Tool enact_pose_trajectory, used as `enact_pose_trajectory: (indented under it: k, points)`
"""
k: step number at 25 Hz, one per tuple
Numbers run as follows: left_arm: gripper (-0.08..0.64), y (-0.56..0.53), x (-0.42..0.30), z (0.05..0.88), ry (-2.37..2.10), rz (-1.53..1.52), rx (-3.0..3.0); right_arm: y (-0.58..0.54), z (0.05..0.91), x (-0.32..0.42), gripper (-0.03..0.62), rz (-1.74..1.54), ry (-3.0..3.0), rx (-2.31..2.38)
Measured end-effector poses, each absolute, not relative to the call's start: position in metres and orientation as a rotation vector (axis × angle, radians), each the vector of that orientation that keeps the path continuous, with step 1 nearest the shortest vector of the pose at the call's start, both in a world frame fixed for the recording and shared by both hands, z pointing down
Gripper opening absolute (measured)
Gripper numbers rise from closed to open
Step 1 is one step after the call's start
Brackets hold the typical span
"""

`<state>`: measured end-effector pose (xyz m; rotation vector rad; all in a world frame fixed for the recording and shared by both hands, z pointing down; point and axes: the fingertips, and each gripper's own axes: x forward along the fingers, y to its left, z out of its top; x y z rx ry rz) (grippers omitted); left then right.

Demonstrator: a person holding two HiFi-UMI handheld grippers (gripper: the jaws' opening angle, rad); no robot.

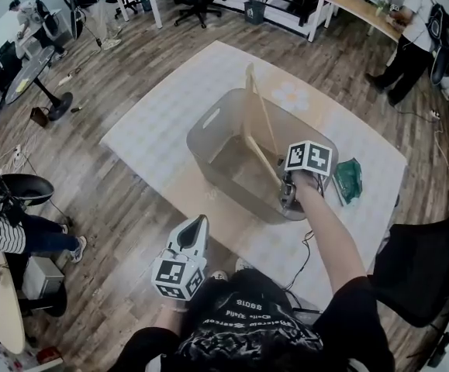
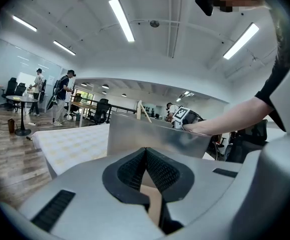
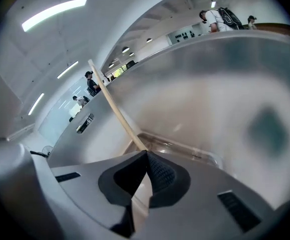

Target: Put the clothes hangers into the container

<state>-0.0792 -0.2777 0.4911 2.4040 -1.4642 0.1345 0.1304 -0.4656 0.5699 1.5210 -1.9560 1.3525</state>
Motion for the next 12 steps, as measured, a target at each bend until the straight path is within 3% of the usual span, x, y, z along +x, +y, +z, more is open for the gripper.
enact_pose_trajectory:
  k: [12]
  points:
    - [0.020,-0.2783,-0.0824,0.4989,-1.485,0.136,2.389,-0.4677,0.5810,0.1296,0.007,1.391,-1.945,1.501]
